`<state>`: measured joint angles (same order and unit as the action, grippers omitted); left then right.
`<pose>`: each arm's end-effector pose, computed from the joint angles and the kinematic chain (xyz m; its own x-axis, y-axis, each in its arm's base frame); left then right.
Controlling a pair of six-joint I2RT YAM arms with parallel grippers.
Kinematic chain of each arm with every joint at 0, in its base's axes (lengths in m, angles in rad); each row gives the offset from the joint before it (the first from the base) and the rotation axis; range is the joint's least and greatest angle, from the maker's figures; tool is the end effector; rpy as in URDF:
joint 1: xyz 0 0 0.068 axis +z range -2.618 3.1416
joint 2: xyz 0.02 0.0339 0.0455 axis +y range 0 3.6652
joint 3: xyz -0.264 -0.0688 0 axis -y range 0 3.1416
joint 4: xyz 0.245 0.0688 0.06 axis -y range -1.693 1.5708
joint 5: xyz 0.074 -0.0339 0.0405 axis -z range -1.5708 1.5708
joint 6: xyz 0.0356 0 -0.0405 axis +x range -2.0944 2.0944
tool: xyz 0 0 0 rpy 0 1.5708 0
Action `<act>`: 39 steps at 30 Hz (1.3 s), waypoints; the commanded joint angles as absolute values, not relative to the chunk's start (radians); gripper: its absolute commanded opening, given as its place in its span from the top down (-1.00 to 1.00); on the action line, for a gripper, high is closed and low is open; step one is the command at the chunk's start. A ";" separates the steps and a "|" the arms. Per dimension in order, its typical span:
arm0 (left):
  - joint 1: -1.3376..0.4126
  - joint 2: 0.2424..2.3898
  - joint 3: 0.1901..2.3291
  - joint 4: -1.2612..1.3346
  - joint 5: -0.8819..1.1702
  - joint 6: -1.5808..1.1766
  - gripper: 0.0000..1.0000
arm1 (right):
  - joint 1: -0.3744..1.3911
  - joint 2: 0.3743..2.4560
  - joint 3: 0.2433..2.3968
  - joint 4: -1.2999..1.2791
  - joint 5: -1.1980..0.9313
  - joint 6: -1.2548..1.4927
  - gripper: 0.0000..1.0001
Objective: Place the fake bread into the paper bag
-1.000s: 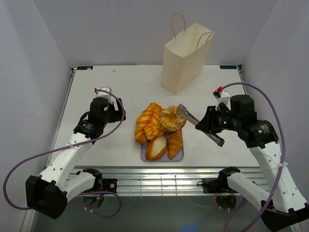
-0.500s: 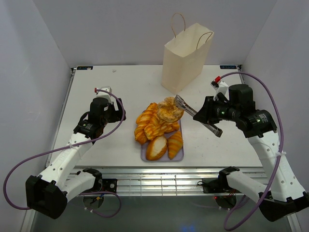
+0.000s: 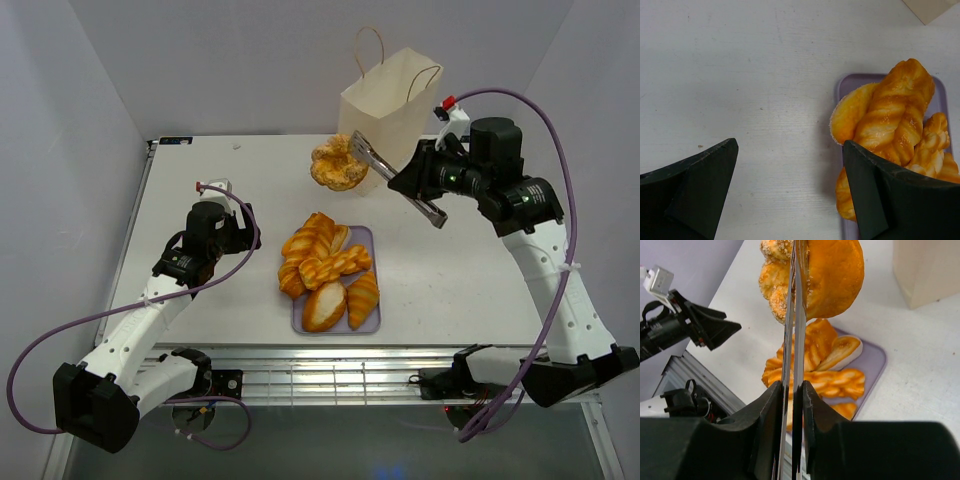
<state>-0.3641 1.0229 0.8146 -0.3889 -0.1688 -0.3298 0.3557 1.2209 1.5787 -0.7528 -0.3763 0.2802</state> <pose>0.2122 -0.0745 0.2855 -0.5688 -0.1249 -0.8129 0.0391 0.9832 -0.1784 0.2175 0.0947 0.4623 -0.5242 0.0796 -0.8479 -0.5170 0.7614 0.3911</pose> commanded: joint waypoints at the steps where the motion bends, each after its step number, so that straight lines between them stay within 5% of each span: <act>1: -0.370 1.000 0.841 -0.384 -0.156 -0.322 -0.93 | 0.359 1.258 1.686 -0.617 -0.351 0.279 0.51; 15: -0.370 0.997 0.839 -0.383 -0.181 -0.316 -0.93 | 0.339 1.532 2.068 -0.568 -0.279 0.305 0.50; 39: -0.370 1.005 0.842 -0.382 -0.164 -0.314 -0.93 | 0.129 1.658 2.077 -0.443 -0.368 0.342 0.51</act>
<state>-0.3641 1.0199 0.8146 -0.3885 -0.1738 -0.3222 0.1429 1.6711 2.0628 -0.5510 -0.3466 0.3408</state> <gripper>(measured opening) 0.965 0.273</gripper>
